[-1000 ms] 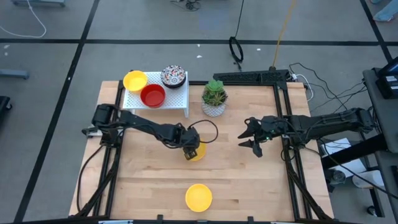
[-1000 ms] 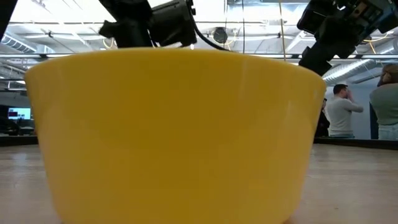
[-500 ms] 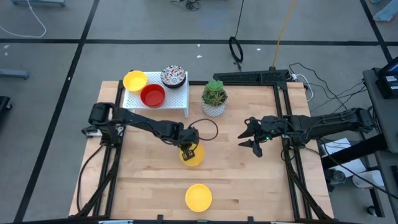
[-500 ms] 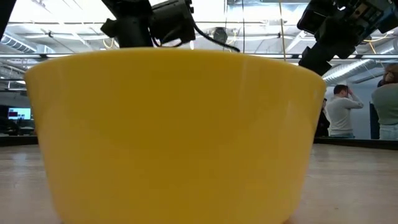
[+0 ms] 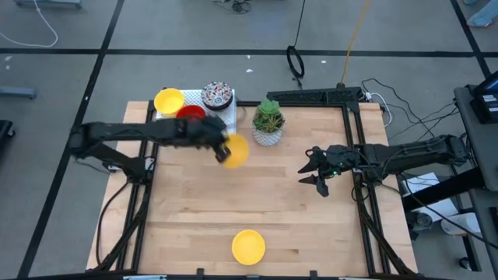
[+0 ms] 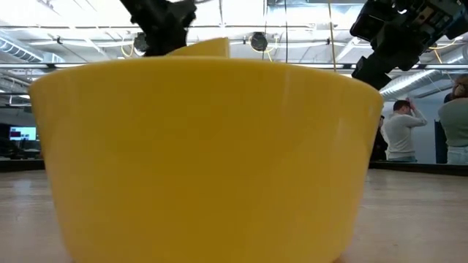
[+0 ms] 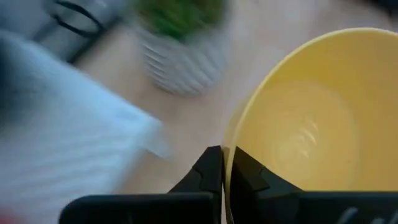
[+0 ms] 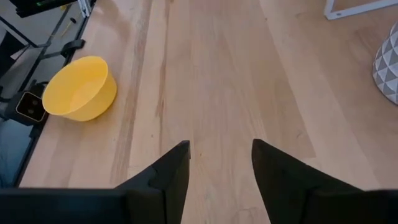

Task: Pick & Place Mini bowls
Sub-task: Stack the yellow bowl on top of the other yellow bowl on the shelf

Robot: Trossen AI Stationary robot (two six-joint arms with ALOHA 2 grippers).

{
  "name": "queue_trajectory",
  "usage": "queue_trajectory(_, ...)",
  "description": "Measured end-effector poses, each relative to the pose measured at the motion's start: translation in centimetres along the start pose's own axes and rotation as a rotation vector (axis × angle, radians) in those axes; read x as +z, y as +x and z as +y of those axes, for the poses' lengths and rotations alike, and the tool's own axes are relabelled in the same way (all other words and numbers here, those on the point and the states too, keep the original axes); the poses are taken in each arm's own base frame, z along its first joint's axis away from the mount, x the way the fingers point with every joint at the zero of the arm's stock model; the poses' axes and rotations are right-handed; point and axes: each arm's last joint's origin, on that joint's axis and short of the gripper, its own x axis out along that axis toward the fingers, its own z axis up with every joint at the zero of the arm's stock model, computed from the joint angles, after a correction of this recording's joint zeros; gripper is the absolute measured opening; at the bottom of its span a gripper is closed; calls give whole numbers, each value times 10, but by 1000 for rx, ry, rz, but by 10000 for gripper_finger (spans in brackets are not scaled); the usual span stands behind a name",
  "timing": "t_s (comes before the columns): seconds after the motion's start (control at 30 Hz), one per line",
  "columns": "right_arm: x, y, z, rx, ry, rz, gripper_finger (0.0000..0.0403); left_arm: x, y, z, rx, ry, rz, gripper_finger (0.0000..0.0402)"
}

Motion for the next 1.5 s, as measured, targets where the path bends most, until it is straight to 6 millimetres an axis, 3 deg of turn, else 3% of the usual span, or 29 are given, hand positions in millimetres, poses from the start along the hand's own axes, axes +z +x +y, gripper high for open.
queue_trajectory(0.3, 0, 0, 0, 0, 0, 0, 160, 18, -78, 71, 236, -159, -284, 6)
queue_trajectory(0.53, 0, 0, 0, -1, -8, 0, 160, 12, -114, 113, 471, -249, -365, 20)
queue_trajectory(0.77, 0, 0, 0, -4, -33, -1, 160, -2, -118, 150, 652, -377, -255, 6)
queue_trajectory(0.97, 0, 0, 0, -4, -34, -1, 160, -8, -119, 178, 761, -498, -209, 22)
queue_trajectory(1.17, -4, 2, -1, -2, -34, -10, 160, -6, -115, 182, 724, -513, -202, 9)
queue_trajectory(1.5, -31, 17, -11, 6, -28, -27, 160, -8, -110, 182, 757, -610, -199, 15)
